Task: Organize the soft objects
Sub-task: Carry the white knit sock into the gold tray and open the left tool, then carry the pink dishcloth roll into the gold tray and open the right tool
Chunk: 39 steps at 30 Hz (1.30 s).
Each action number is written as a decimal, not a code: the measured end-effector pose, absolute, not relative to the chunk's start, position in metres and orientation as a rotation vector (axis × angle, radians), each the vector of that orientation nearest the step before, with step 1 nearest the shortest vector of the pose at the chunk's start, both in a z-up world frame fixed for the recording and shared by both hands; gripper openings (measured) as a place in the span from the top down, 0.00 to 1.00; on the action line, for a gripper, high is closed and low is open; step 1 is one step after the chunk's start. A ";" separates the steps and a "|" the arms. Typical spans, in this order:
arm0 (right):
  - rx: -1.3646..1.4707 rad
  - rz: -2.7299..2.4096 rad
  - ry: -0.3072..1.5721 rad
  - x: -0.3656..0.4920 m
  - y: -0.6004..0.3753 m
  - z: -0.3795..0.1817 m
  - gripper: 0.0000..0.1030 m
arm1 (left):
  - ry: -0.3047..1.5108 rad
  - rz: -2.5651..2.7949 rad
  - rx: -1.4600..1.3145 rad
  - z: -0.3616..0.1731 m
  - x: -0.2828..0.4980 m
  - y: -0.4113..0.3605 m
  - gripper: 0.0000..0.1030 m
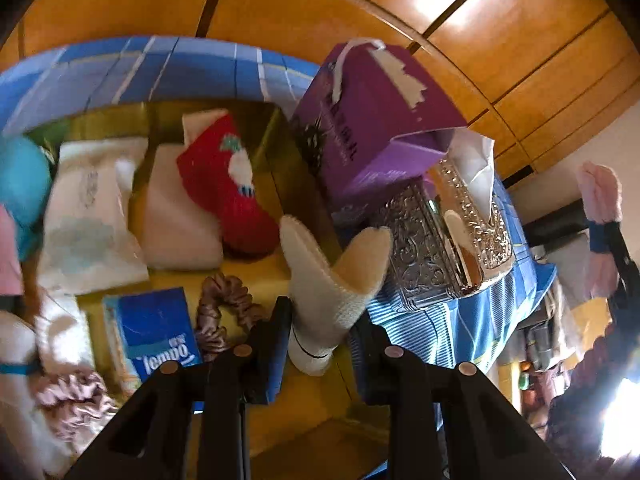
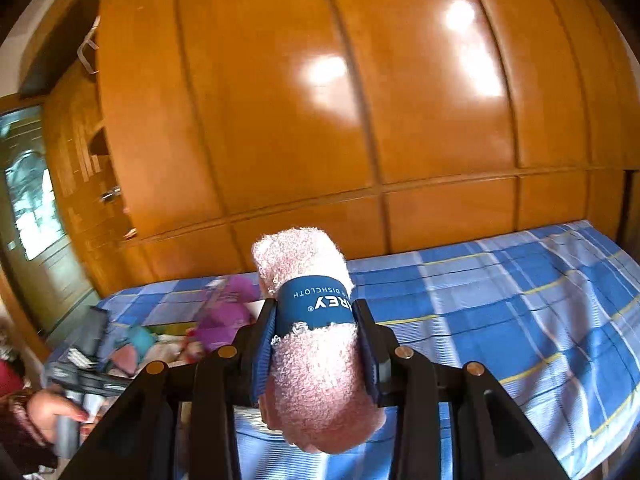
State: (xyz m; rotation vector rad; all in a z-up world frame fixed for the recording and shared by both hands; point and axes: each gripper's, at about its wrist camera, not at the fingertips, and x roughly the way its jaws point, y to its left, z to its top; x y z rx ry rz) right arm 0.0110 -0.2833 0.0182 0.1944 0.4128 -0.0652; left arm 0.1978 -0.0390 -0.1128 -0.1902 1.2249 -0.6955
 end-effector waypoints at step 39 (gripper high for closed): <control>-0.200 0.897 1.106 0.131 -0.049 -0.118 0.63 | 0.732 -0.217 -0.159 0.012 0.139 0.112 0.00</control>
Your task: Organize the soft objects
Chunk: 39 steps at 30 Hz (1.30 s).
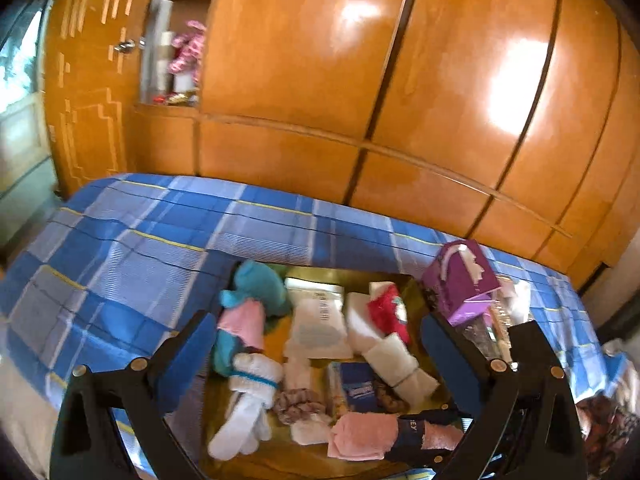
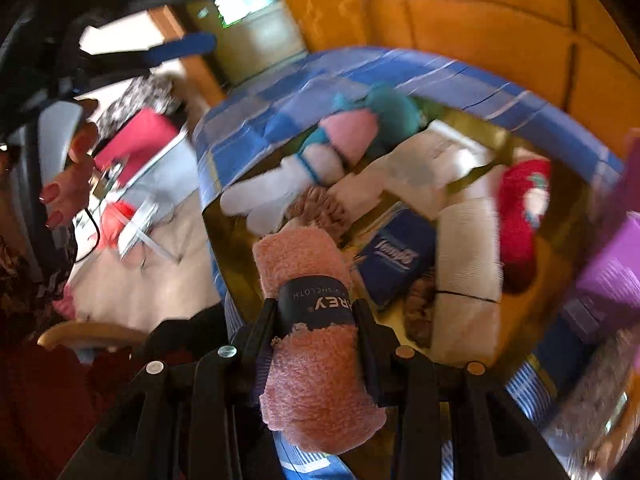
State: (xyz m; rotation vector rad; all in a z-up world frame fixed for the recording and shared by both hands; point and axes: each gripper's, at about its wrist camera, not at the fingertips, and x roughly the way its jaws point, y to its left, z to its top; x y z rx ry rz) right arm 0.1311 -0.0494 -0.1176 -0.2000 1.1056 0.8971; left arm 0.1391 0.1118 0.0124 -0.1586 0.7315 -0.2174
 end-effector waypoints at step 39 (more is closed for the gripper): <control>0.042 0.097 0.793 0.045 -0.097 -0.021 0.37 | 0.706 0.077 0.040 0.008 0.044 0.076 0.00</control>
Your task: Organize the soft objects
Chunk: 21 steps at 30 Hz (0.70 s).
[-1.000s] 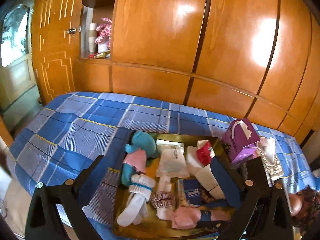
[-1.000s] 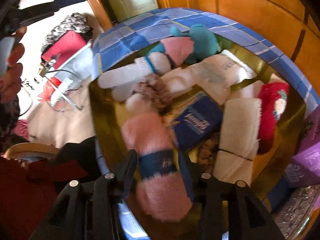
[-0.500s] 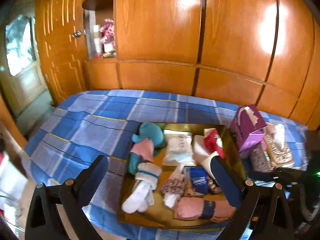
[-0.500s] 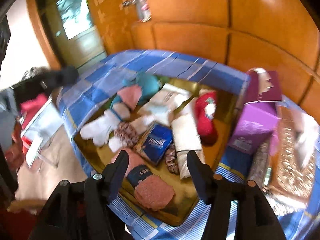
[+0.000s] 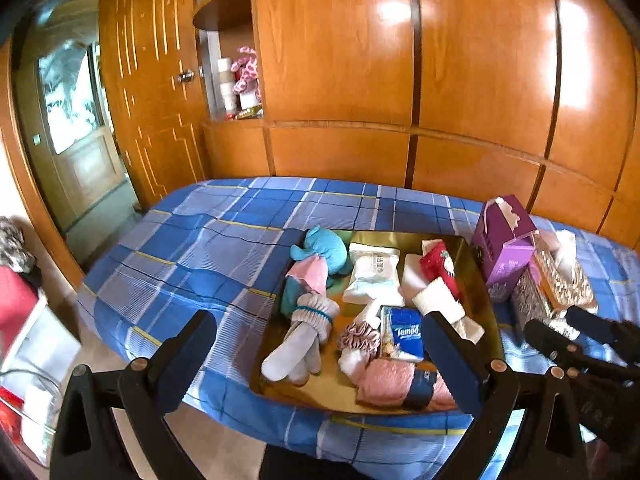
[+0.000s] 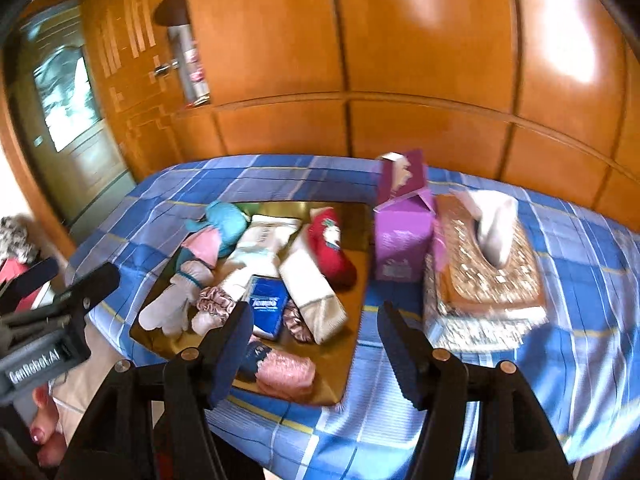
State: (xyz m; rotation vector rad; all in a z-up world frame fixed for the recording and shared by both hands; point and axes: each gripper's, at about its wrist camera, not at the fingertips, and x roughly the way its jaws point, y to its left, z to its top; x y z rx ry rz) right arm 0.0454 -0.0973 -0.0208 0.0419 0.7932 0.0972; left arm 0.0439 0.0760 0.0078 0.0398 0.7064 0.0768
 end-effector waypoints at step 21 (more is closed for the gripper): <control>0.060 -0.006 0.722 0.009 -0.096 -0.008 0.37 | 0.728 0.094 0.060 0.012 0.017 0.071 0.00</control>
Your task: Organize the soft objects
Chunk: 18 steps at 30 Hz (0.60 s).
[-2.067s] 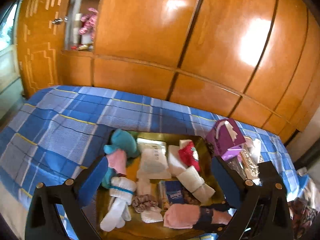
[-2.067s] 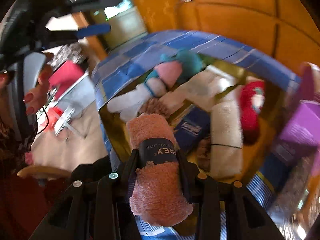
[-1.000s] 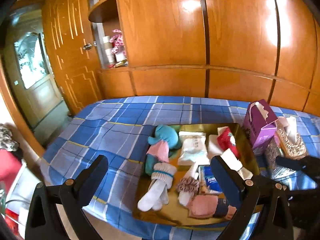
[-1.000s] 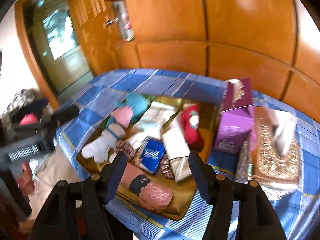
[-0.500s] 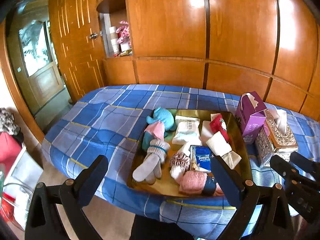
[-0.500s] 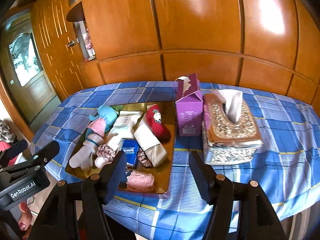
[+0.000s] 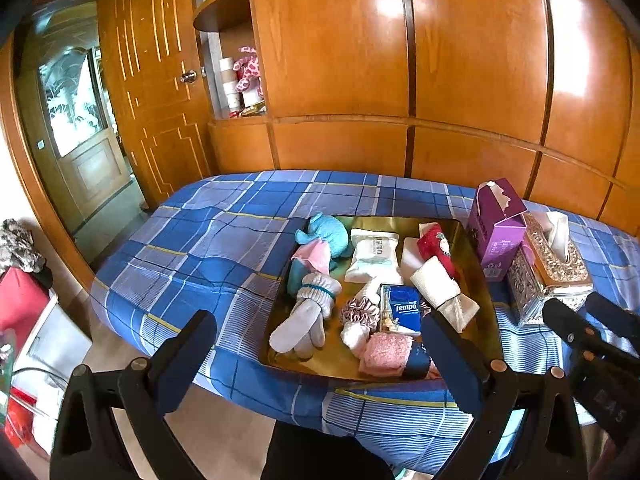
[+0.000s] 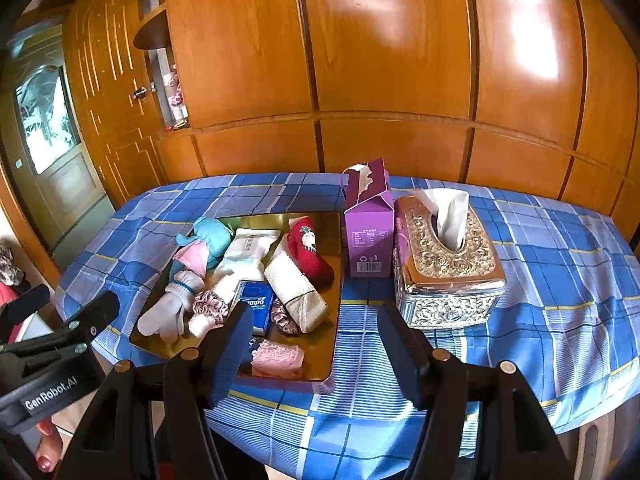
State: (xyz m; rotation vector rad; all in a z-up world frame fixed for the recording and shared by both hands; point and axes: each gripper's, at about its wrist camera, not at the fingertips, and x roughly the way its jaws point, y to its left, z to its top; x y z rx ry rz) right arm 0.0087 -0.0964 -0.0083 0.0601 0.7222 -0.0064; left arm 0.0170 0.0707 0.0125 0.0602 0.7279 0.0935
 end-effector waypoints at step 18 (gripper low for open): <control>0.061 -0.007 0.743 0.012 -0.096 -0.014 0.37 | 0.748 0.098 0.060 0.007 0.020 0.072 0.00</control>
